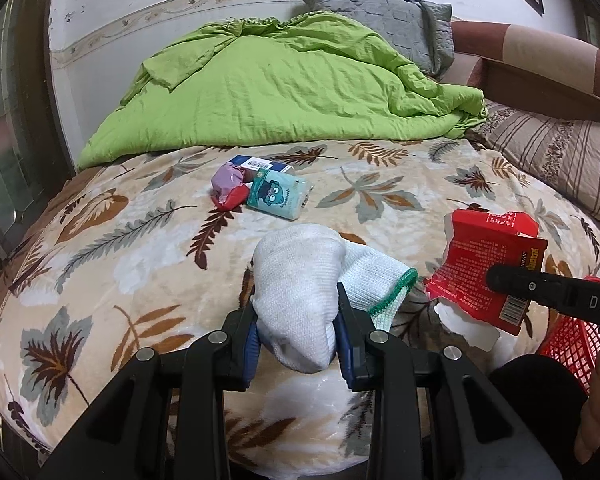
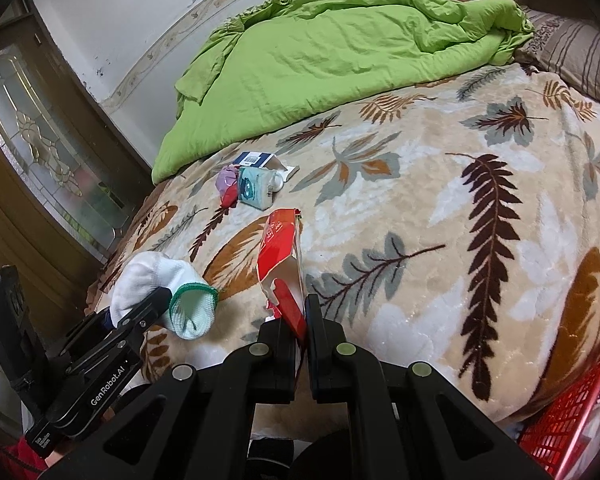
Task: Collect trash
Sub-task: 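Lift the sock with the left tool while the right tool lifts the red box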
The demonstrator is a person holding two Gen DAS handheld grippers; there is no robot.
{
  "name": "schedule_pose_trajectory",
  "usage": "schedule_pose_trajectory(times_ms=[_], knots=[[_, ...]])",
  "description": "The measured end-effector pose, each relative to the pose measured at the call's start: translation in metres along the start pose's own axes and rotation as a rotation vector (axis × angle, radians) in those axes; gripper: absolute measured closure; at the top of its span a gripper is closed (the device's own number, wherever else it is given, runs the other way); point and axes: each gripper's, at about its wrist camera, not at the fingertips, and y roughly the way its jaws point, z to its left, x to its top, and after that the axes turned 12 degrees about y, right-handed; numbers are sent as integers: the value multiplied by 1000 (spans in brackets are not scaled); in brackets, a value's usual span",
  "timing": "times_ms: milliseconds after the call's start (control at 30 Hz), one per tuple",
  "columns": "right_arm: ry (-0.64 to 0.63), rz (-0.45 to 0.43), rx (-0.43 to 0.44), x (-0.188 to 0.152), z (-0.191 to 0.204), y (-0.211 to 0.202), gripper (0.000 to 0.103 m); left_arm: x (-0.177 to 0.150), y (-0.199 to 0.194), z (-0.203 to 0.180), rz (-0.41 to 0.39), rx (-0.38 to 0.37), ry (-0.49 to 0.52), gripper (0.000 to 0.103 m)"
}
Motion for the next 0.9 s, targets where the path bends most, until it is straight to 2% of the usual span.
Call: schedule_pose_trajectory(times_ms=[900], knots=[[37,-32,-4,1,-11,-18,98,5,-6,-21,-10,-35,45,73]])
